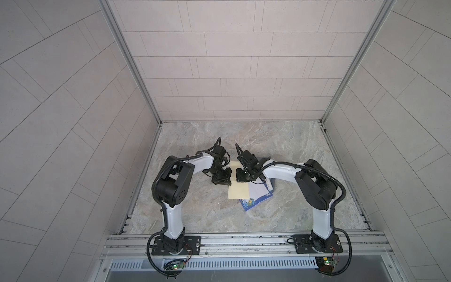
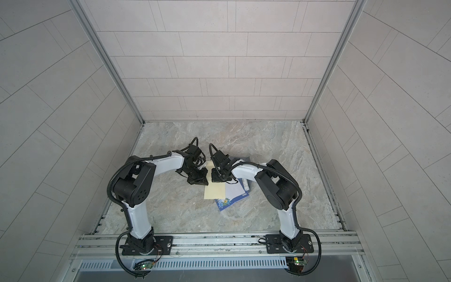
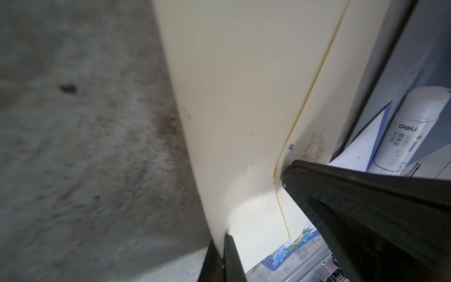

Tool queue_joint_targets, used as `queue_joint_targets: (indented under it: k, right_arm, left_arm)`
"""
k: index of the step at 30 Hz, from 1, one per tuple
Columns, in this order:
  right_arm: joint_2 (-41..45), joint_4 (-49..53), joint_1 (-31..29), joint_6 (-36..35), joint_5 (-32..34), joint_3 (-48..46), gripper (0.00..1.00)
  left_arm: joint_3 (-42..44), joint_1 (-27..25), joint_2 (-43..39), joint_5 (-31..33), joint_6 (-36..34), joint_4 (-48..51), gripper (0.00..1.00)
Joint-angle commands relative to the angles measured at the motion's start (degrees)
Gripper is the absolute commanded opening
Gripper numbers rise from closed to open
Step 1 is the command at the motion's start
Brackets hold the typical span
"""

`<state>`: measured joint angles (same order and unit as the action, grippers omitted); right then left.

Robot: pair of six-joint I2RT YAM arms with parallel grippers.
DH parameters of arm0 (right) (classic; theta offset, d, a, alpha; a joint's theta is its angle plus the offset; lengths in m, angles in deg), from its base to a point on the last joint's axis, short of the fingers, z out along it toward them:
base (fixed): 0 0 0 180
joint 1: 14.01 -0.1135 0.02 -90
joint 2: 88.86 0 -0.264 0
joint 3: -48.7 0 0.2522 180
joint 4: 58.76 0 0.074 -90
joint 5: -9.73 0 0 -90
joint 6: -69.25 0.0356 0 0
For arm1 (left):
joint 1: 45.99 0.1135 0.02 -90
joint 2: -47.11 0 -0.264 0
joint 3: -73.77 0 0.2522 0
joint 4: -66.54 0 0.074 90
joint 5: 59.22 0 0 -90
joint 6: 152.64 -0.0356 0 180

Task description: Place the letter into the envelope and seal it

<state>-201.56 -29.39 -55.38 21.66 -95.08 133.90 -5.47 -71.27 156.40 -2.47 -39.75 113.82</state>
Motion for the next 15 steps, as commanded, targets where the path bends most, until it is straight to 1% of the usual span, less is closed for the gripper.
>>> queue_joint_targets:
  k: [1, 7, 11, 13, 15]
  right_arm:
    - [-5.6, 0.77, -0.36, 0.51, -2.14, -0.27, 0.0]
    - [-7.94, 0.92, 0.27, 1.53, -4.54, 1.44, 0.0]
    - [-10.25, 5.46, 0.3, 1.19, -5.06, 4.57, 0.0]
    - [-8.96, 3.55, 0.32, 0.86, -5.27, 3.42, 0.0]
    - [-5.24, -1.2, 0.32, 0.41, -4.72, 0.33, 0.0]
  left_arm:
    - [-0.09, -0.56, 1.05, 2.32, -0.99, 1.46, 0.0]
    - [-0.2, -0.65, 1.18, 2.05, -1.18, 1.46, 0.0]
    - [-0.22, -0.65, 1.2, 2.3, -1.08, 1.55, 0.0]
    - [-0.22, -0.64, 1.13, 2.68, -0.98, 1.72, 0.0]
    - [-0.18, -0.65, 1.01, 3.01, -0.86, 1.82, 0.0]
